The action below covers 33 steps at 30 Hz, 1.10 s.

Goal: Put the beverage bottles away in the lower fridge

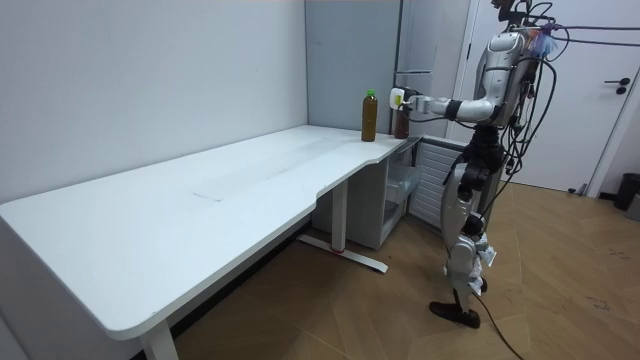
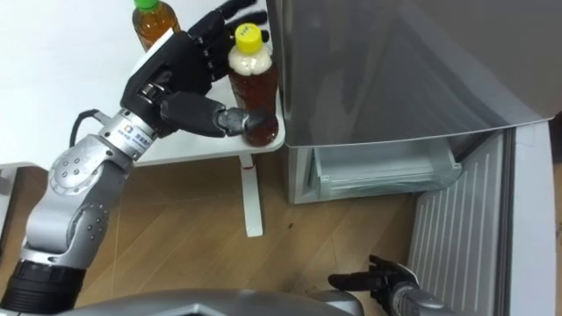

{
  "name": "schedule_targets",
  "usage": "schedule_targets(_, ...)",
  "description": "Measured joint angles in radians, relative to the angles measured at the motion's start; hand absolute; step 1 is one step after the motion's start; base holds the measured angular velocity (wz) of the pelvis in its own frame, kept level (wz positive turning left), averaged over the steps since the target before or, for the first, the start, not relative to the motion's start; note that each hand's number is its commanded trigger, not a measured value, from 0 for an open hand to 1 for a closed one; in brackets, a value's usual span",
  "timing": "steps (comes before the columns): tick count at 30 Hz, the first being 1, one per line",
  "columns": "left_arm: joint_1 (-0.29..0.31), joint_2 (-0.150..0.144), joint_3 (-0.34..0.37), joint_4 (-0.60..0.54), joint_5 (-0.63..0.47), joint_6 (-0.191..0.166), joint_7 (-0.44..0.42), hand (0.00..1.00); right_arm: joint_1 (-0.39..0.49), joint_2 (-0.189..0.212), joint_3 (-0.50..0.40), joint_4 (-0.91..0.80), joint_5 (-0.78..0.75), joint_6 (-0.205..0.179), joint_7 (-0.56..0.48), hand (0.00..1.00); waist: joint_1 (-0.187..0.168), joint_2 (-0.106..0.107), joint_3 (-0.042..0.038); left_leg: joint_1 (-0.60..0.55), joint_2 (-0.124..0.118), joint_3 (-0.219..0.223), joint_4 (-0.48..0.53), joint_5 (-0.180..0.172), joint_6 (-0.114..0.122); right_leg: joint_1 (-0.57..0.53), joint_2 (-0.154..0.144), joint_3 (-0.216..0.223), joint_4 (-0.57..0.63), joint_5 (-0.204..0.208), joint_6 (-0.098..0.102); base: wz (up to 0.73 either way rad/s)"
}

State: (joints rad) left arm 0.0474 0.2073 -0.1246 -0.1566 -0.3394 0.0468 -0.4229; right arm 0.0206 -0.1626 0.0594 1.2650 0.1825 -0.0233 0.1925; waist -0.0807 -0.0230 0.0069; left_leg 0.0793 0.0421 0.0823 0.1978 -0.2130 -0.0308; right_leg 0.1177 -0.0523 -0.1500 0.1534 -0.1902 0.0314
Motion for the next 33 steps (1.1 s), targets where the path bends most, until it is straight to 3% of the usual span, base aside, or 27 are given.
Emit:
schedule_targets(4, 0.0, 0.007, -0.017, 0.014, 0.015, 0.003, 0.018, 1.0, 0.0, 0.0, 0.008, -0.003, 0.0, 0.0, -0.001, 0.0, -0.003, 0.0, 0.0001, 0.0, 0.0, 0.0, 0.0, 0.0, 0.0, 0.0, 0.0, 0.0, 0.0, 0.0, 0.0, 0.0)
schedule_targets(6, 0.002, 0.017, -0.045, 0.033, 0.021, 0.034, 0.007, 1.0, 0.0, 0.0, 0.007, -0.003, 0.0, 0.001, -0.004, 0.0, -0.003, -0.002, 0.0012, -0.002, 0.0, -0.001, 0.0, 0.0, 0.0, 0.001, 0.0, -0.001, 0.0, 0.0, 0.0, 0.0)
schedule_targets(11, 0.002, 0.036, -0.063, 0.049, 0.068, 0.054, 0.004, 1.0, -0.005, 0.004, 0.007, -0.004, 0.0, 0.001, -0.006, 0.0, -0.019, -0.007, 0.0012, -0.007, 0.0, -0.001, 0.001, 0.0, 0.0, 0.0, 0.0, -0.002, 0.0, 0.0, 0.0, 0.0)
schedule_targets(19, 0.002, 0.036, -0.067, 0.049, 0.07, 0.055, 0.009, 1.0, -0.008, 0.006, 0.008, -0.004, 0.0, 0.001, -0.007, 0.0, -0.024, -0.007, 0.0003, -0.006, 0.0, -0.001, 0.001, 0.0, 0.0, 0.0, 0.0, -0.001, 0.0, 0.0, 0.0, 0.0)
schedule_targets(23, 0.002, 0.028, -0.065, 0.049, 0.072, 0.056, 0.029, 1.0, -0.007, 0.006, 0.018, -0.018, -0.004, 0.009, -0.006, 0.0, -0.021, 0.0, -0.0042, -0.006, 0.001, 0.003, 0.001, 0.0, 0.0, -0.005, 0.0, 0.004, 0.003, 0.001, -0.001, -0.03)
schedule_targets(28, 0.001, 0.021, -0.067, 0.049, 0.089, 0.056, 0.052, 1.0, -0.015, 0.007, 0.062, -0.096, -0.06, 0.031, 0.014, 0.0, -0.017, 0.008, -0.0048, 0.001, 0.002, 0.013, 0.0, 0.0, 0.0, -0.009, 0.0, 0.014, 0.017, 0.001, -0.001, -0.07)
schedule_targets(33, 0.001, 0.004, -0.082, 0.049, 0.081, 0.056, 0.068, 1.0, -0.015, 0.016, 0.152, -0.356, -0.093, 0.047, 0.043, 0.0, 0.001, 0.011, -0.0008, 0.003, 0.003, 0.023, 0.003, 0.0, 0.0, -0.014, 0.0, 0.026, 0.022, 0.001, -0.001, -0.07)
